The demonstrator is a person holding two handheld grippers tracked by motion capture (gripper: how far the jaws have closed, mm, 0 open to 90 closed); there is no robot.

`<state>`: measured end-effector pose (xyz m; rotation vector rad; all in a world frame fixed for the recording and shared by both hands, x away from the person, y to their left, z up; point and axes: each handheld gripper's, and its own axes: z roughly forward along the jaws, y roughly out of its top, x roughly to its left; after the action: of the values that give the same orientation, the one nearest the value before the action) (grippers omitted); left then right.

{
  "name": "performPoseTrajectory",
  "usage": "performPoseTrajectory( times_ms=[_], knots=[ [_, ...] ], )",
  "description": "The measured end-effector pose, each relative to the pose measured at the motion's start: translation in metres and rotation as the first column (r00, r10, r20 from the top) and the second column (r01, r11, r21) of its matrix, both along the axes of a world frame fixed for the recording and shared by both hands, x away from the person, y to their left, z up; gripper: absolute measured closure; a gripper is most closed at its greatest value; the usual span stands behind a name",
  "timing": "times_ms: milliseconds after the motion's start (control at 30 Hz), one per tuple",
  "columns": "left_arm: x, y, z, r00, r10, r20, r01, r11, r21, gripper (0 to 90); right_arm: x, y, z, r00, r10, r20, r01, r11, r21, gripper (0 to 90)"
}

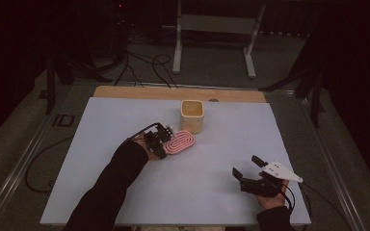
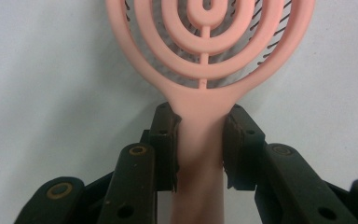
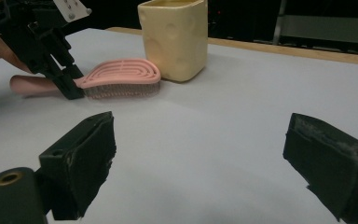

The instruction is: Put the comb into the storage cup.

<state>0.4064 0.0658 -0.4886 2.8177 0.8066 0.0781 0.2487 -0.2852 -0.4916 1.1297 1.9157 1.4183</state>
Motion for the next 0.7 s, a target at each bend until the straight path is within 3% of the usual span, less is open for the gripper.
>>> performPoseTrajectory(
  times_ms=[267, 700],
  knots=[
    [-0.0009, 0.0004, 0.0007, 0.9999, 0.001, -0.011, -0.001, 0.9999, -0.014, 69.8, 0.0003, 0.0001, -0.0004, 1.0, 0.0, -0.002, 0.0, 1.0, 0.002, 8.9],
    [-0.0045, 0.0004, 0.008, 0.9999, 0.002, 0.017, -0.001, 0.999, -0.045, 69.9, 0.0001, -0.0007, -0.0001, 1.0, -0.002, -0.001, 0.002, 1.0, 0.003, 8.9]
  ],
)
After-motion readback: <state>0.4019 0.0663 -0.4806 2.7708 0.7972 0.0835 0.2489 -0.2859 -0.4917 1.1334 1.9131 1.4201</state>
